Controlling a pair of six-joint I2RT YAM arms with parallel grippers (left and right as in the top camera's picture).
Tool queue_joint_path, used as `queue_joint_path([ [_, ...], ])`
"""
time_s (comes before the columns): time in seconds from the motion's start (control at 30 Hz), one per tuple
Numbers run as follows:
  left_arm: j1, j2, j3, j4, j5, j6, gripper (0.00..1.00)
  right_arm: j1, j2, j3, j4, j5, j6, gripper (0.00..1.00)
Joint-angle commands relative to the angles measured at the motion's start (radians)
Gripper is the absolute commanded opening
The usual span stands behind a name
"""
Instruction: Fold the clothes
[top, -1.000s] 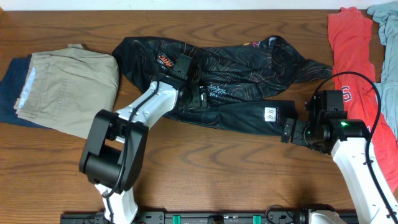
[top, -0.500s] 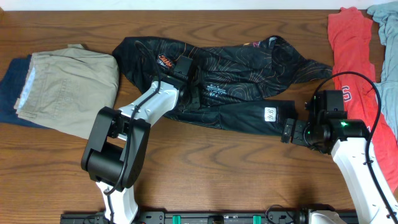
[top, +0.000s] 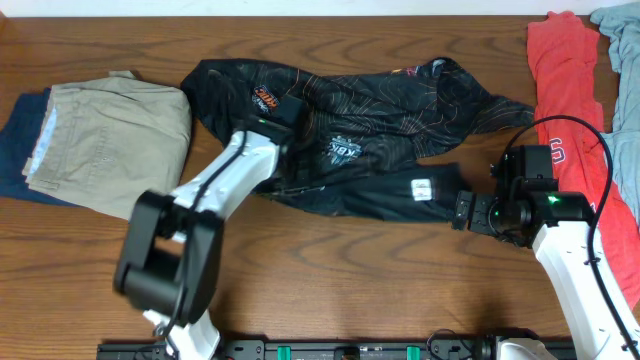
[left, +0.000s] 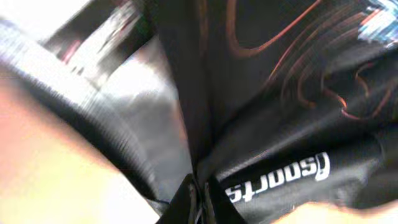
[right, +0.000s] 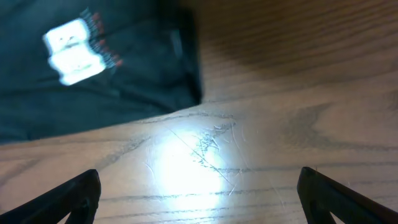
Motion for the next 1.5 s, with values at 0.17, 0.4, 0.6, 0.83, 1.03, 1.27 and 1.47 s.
queue_joint_path([
  [0.17, 0.147, -0.248, 0.000, -0.287, -0.212, 0.002, 0.06, -0.013, -0.012, 0.003, -0.005, 0.025, -0.009, 0.99],
  [0.4, 0.237, -0.282, 0.000, -0.378, -0.213, 0.001, 0.58, -0.013, -0.011, 0.003, -0.005, 0.025, -0.009, 0.99],
  [0.6, 0.231, -0.282, 0.000, -0.372, -0.093, -0.056, 0.80, -0.013, -0.011, 0.003, -0.004, 0.025, -0.009, 0.99],
  [0.83, 0.132, -0.281, -0.003, -0.296, 0.005, -0.111, 0.81, -0.013, -0.012, 0.003, -0.004, 0.024, -0.009, 0.99],
  [1.03, -0.024, -0.266, -0.032, -0.183, 0.004, -0.223, 0.80, -0.013, -0.012, 0.003, -0.007, 0.024, -0.009, 0.99],
  [1.27, -0.163, -0.193, -0.123, -0.048, 0.004, -0.475, 0.89, -0.013, -0.011, 0.003, -0.016, 0.024, -0.009, 0.99],
  [1.47, -0.191, -0.108, -0.146, 0.045, 0.005, -0.576, 0.89, -0.013, -0.012, 0.003, -0.016, 0.021, -0.009, 0.99],
])
